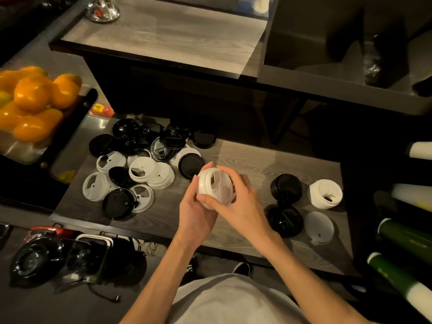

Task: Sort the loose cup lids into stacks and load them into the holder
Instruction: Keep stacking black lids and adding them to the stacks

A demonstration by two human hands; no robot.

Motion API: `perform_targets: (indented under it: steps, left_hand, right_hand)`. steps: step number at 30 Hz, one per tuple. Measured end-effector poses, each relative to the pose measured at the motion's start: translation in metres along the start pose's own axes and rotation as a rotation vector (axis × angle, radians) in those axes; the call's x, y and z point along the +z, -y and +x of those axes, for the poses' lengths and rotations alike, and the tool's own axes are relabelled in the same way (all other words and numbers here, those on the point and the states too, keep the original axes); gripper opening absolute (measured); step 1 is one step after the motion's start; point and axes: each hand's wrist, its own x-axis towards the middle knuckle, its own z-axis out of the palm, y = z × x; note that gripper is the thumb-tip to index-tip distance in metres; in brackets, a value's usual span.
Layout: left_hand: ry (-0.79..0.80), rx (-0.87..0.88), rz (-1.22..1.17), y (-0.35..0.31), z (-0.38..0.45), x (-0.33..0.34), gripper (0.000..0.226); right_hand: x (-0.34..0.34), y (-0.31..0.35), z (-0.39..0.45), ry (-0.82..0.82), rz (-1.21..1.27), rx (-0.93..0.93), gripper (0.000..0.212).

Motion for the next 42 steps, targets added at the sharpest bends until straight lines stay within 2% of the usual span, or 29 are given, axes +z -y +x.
perform_targets:
  steps: [6, 12, 17, 21, 24, 28, 33, 37, 39, 42]
  left_hand:
    - [0.121, -0.162, 0.02, 0.019, 0.012, 0.013, 0.047]
    - [0.331, -0.259, 0.436, 0.058, 0.037, 0.043, 0.046]
    - [0.29, -0.337, 0.704, 0.104, 0.053, 0.066, 0.037]
    - [0.383, -0.448, 0.833, 0.133, 0.053, 0.078, 0.033]
    - [0.365, -0.444, 0.875, 0.146, 0.059, 0.09, 0.03]
    - [0.226, -0.407, 0.849, 0.161, 0.082, 0.109, 0.029]
    - [0.116, -0.259, 0.871, 0.183, 0.113, 0.14, 0.023]
    - [0.11, -0.155, 1.0, 0.179, 0.137, 0.158, 0.052]
    - [0.059, -0.151, 1.024, 0.18, 0.153, 0.162, 0.064]
    - [0.034, -0.211, 0.893, 0.177, 0.163, 0.172, 0.043]
  right_hand:
    - [-0.04, -0.027, -0.004, -0.024, 0.026, -0.007, 0.081]
    - [-0.095, -0.079, -0.032, -0.113, -0.053, 0.087, 0.085]
    - [-0.152, -0.146, -0.059, -0.193, -0.174, 0.262, 0.09]
    - [-0.182, -0.187, -0.076, -0.216, -0.224, 0.387, 0.09]
    - [-0.194, -0.2, -0.069, -0.225, -0.235, 0.442, 0.089]
    - [-0.205, -0.212, -0.038, -0.272, -0.191, 0.396, 0.096]
    - [-0.228, -0.223, -0.004, -0.138, -0.243, 0.312, 0.094]
    - [-0.235, -0.22, 0.002, -0.069, -0.196, 0.209, 0.097]
    - [-0.241, -0.221, 0.004, -0.041, -0.184, 0.206, 0.099]
    - [-0.245, -0.232, 0.006, -0.078, -0.056, 0.286, 0.104]
